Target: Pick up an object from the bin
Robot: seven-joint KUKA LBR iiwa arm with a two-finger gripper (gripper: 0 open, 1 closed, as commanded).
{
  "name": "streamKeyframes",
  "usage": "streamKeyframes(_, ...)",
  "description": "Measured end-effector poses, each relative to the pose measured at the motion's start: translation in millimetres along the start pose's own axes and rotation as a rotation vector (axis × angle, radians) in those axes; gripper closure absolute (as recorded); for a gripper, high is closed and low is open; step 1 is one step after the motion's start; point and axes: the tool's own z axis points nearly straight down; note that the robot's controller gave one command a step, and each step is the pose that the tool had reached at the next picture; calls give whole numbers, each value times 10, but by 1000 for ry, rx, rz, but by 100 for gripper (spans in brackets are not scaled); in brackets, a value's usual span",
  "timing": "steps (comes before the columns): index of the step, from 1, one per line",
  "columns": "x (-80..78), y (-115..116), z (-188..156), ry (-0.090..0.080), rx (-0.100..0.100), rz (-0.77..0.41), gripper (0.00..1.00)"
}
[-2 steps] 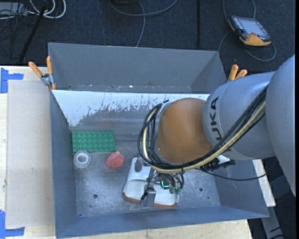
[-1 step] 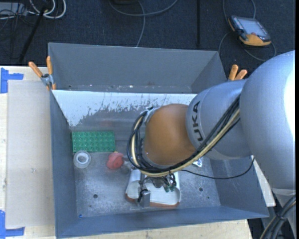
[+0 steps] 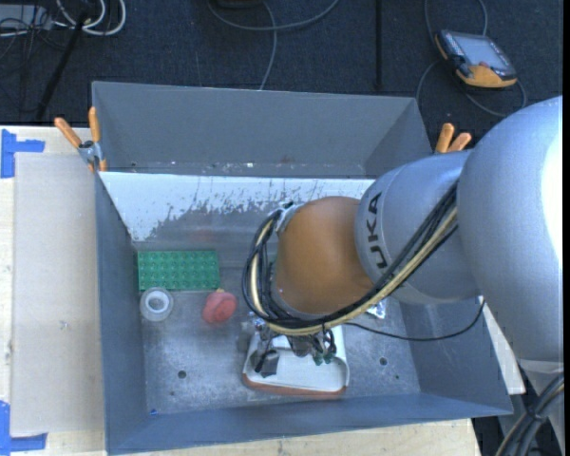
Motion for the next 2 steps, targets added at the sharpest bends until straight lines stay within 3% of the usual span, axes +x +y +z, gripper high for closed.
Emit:
streamKeyframes(1, 210, -200, -1257, -3, 3, 17, 100)
streamKeyframes(2, 355, -145, -1857, 2, 0, -705, 100)
